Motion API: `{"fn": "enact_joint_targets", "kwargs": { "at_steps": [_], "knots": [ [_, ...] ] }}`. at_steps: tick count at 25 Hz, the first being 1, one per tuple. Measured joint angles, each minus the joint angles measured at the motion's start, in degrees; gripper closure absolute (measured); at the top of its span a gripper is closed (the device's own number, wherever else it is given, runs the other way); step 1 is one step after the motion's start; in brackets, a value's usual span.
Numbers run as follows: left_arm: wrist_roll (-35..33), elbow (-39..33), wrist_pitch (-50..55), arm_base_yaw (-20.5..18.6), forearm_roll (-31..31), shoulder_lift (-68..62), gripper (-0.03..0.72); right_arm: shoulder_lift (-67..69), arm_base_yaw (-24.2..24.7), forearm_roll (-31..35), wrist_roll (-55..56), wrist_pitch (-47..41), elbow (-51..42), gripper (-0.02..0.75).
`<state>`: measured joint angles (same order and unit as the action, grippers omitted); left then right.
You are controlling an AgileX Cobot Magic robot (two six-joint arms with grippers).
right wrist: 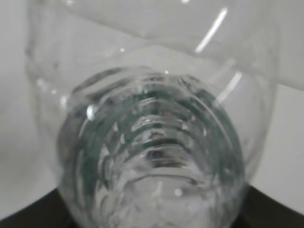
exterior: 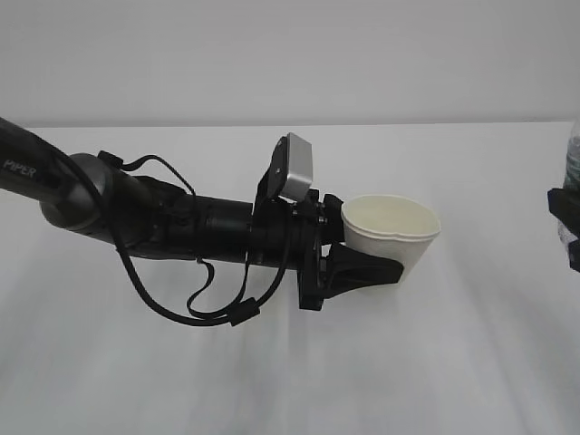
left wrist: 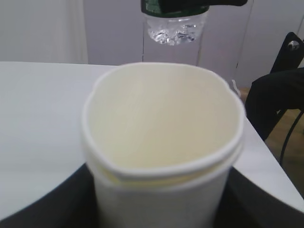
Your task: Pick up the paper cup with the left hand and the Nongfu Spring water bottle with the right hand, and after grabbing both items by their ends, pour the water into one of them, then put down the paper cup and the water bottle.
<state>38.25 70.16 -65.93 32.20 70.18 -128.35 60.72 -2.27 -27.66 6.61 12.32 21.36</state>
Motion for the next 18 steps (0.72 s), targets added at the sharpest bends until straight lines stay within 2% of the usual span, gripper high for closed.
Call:
{"fn": "enact_joint_targets", "kwargs": {
  "at_steps": [6,12,18],
  "knots": [
    [-2.6,0.0,-0.1,0.7,0.3,0.0,0.259,1.2,0.0,-0.9,0.0,-0.7,0.0,0.338],
    [-3.9,0.1,-0.1,3.8,0.0,0.0,0.259,1.2,0.0,-2.8,0.1,-2.2,0.0,0.338],
    [-3.7,0.1,-0.3,4.1,-0.5,0.0,0.259,1.2,0.0,-7.8,0.1,-7.6,1.7,0.339]
  ]
}}
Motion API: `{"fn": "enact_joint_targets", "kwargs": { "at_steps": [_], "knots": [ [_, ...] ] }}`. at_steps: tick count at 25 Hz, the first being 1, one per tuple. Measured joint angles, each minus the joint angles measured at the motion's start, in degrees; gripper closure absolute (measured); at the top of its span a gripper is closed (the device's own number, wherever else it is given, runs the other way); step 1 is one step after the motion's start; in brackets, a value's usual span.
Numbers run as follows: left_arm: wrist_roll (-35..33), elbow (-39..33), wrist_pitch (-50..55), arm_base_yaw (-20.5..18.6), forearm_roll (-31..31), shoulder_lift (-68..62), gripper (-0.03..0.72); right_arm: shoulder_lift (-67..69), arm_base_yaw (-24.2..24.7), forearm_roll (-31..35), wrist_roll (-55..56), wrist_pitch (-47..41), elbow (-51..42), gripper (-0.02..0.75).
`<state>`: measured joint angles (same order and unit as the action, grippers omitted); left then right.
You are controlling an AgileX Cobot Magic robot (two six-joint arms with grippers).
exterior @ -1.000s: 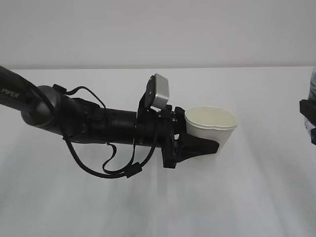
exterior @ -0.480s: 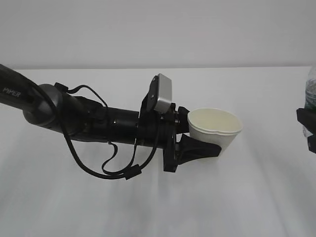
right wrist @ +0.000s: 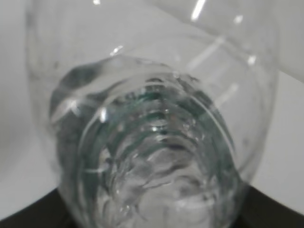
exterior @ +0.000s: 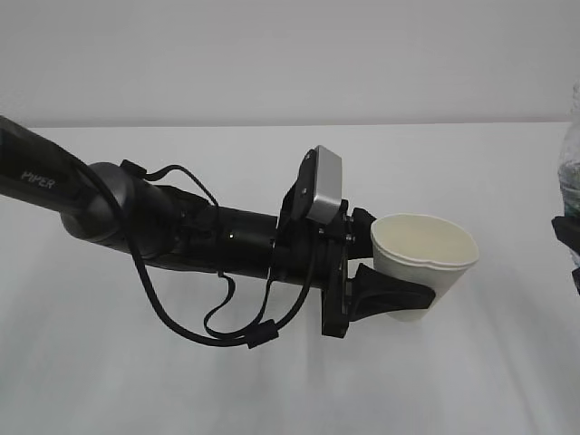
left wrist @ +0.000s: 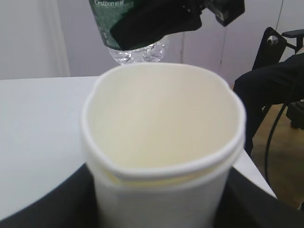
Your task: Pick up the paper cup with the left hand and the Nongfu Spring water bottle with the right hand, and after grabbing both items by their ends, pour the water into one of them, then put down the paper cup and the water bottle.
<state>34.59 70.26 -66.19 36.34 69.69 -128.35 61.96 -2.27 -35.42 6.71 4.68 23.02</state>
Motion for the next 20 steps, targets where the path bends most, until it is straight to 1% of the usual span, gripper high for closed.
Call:
{"fn": "enact_joint_targets", "kwargs": {
  "at_steps": [3,5,11,13,20],
  "knots": [
    [0.7,0.0,0.0,0.0,0.0,0.1,0.259,0.0,0.0,-5.4,0.0,-5.3,2.2,0.339],
    [1.0,0.0,0.0,0.0,0.0,0.5,0.259,0.0,0.0,-8.3,0.0,-7.2,3.1,0.339],
    [2.1,0.1,0.0,0.0,-3.4,0.6,0.260,0.0,0.0,-9.8,0.0,-7.4,3.4,0.339],
    [2.1,0.2,0.0,0.0,-3.5,0.6,0.260,0.0,0.0,-10.3,0.0,-7.4,3.4,0.339],
    [3.1,1.5,0.0,0.7,-3.4,0.6,0.260,0.0,0.0,-15.5,0.0,-6.8,3.4,0.339]
  ]
}}
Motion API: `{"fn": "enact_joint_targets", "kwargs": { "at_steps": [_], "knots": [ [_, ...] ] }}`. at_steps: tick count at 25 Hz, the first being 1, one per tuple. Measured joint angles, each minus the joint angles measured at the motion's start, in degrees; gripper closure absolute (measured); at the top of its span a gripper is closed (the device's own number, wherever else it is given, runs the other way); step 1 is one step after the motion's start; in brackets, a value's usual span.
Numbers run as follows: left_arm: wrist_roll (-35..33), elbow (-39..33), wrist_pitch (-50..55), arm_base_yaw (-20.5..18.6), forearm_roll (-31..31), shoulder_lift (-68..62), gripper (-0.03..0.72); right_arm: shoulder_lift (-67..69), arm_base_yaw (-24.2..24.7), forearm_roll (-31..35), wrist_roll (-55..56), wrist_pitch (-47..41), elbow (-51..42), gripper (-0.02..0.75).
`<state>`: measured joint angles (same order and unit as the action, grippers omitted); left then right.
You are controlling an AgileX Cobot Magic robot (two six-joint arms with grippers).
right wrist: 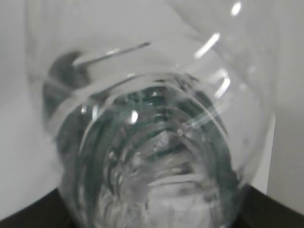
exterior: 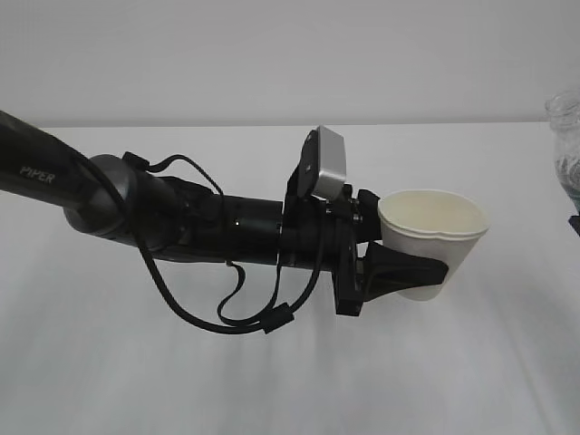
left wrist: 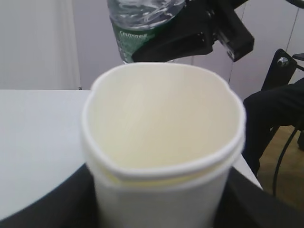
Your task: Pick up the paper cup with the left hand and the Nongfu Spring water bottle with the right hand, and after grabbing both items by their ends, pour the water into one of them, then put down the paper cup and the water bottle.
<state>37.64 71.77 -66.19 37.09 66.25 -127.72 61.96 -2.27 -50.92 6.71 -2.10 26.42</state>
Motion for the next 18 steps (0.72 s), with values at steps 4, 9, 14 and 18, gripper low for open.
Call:
{"fn": "enact_joint_targets", "kwargs": {
  "at_steps": [4,9,14,18],
  "knots": [
    [0.1,0.8,0.0,1.3,0.5,0.0,0.260,0.0,0.0,-3.5,0.0,0.0,0.0,0.339],
    [0.1,0.8,0.0,2.0,0.7,0.0,0.260,0.0,0.0,-6.9,0.0,0.0,0.0,0.339],
    [0.1,0.8,0.0,2.0,-0.2,0.0,0.260,0.0,0.0,-9.2,0.0,0.0,0.0,0.339],
    [0.1,0.8,0.0,2.0,-0.3,0.0,0.260,0.0,0.0,-11.5,0.0,0.0,0.0,0.339]
  ]
}}
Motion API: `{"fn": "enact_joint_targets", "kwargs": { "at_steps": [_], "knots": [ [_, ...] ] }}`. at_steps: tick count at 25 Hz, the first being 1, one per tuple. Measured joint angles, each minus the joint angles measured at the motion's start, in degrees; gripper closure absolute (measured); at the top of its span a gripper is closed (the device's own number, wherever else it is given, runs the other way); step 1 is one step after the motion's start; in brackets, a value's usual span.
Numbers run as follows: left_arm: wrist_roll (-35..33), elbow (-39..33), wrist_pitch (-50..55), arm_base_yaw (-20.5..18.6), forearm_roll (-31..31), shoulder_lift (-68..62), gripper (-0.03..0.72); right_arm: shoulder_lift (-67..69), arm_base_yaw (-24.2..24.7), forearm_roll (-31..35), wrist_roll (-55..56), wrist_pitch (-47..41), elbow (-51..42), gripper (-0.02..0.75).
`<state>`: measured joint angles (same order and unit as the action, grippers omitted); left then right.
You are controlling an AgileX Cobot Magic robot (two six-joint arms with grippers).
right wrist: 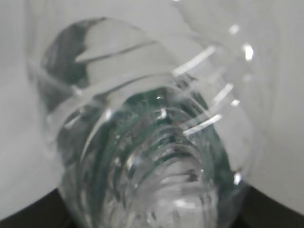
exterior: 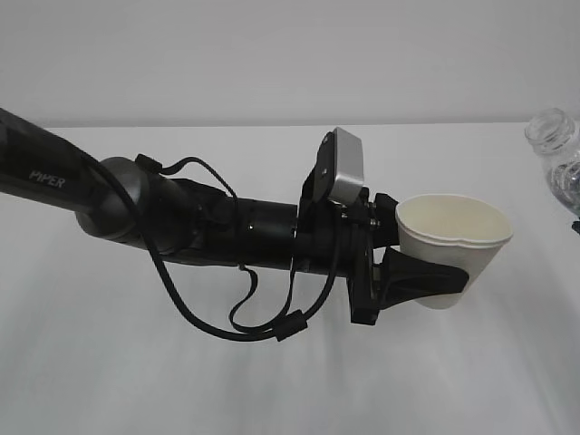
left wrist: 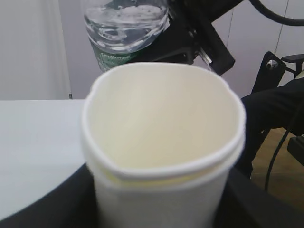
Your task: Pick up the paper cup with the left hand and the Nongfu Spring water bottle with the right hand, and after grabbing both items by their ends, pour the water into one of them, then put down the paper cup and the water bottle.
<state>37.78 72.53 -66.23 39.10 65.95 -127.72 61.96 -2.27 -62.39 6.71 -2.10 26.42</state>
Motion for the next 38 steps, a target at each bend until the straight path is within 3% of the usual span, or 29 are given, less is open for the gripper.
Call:
{"fn": "enact_joint_targets", "kwargs": {
  "at_steps": [38],
  "knots": [
    [0.7,0.0,0.0,1.0,-0.6,0.0,0.261,0.0,0.0,-20.7,0.0,-0.5,0.0,0.342]
  ]
}}
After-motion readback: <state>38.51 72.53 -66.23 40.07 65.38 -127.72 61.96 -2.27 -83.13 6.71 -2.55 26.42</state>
